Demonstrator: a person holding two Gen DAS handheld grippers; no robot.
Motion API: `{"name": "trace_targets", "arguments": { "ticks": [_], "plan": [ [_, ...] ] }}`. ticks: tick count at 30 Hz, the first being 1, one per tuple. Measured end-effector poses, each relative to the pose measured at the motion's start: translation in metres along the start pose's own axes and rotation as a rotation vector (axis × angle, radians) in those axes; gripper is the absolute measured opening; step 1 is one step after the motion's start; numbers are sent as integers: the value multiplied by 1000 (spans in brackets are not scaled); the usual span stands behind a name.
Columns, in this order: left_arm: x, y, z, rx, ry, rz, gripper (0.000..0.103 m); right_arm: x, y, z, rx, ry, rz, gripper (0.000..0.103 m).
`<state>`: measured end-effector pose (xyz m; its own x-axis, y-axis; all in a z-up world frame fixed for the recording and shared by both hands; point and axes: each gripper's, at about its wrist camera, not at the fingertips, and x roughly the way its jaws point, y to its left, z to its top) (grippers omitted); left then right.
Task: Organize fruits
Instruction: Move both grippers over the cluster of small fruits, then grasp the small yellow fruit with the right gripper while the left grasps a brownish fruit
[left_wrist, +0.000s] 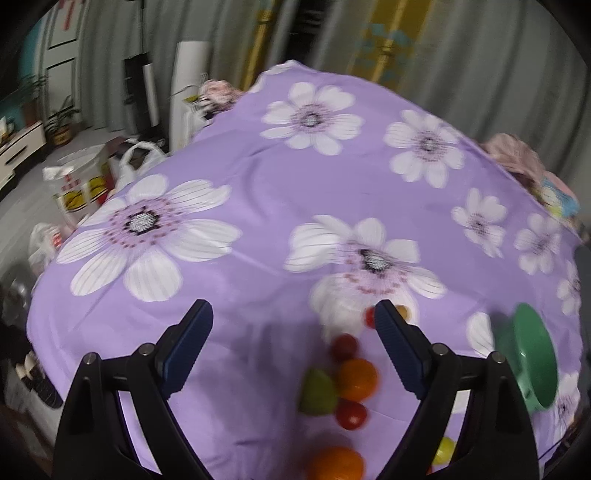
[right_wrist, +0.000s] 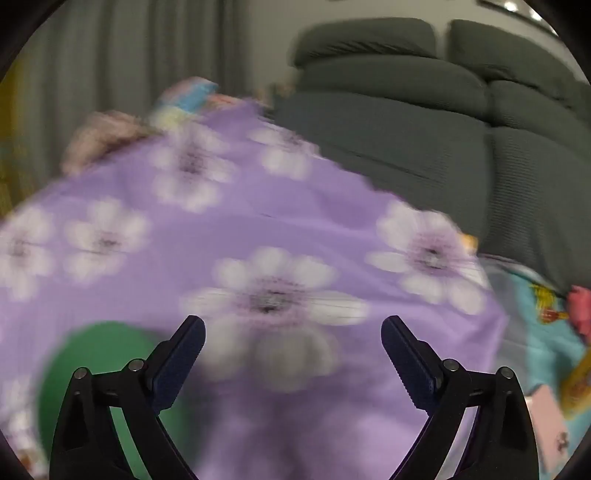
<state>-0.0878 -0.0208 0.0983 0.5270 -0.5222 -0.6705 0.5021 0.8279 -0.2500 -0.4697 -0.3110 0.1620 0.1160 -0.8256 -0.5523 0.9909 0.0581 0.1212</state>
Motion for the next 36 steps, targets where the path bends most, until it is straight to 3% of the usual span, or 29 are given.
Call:
{"name": "trace_targets", "arguments": {
  "ticks": [4, 7, 10, 12, 15, 17, 19, 21, 24, 25, 27, 29, 32, 36],
  "plan": [
    [-9, -7, -8, 21, 15, -83, 87, -23, 53, -3, -50, 55, 357, 96],
    [-3, -16, -11, 35, 52, -124, 80, -31, 98, -23, -142, 123, 542, 96],
    [3, -22, -13, 54, 75, -120, 71, -40, 136, -49, -220, 178, 649, 96],
    [7, -24, -13, 48, 104, -149, 64, -44, 163, -66, -265, 202, 703, 90],
    [12, -32, -8, 51, 146, -188, 61, -51, 189, -89, -358, 241, 717, 81],
    [15, -45, 1, 94, 153, -181, 60, -50, 203, -90, -397, 286, 738, 65],
    [20, -59, 16, 137, 163, -187, 60, -48, 214, -82, -405, 336, 771, 60],
    [29, -68, 29, 143, 180, -182, 58, -41, 229, -84, -431, 389, 809, 60],
    [46, -75, 36, 110, 217, -185, 49, -29, 248, -94, -480, 435, 787, 59],
    [50, -74, 31, 87, 236, -207, 45, -27, 246, -102, -499, 428, 790, 59],
    [61, -74, 19, 57, 283, -320, 38, -18, 242, -116, -516, 461, 820, 59],
    [69, -77, 13, 75, 328, -283, 28, -6, 240, -129, -526, 538, 796, 54],
    [63, -80, 14, 94, 272, -234, 27, -3, 242, -136, -554, 555, 786, 48],
    [72, -76, 10, 102, 311, -236, 27, 1, 252, -145, -562, 622, 807, 48]
  ]
}}
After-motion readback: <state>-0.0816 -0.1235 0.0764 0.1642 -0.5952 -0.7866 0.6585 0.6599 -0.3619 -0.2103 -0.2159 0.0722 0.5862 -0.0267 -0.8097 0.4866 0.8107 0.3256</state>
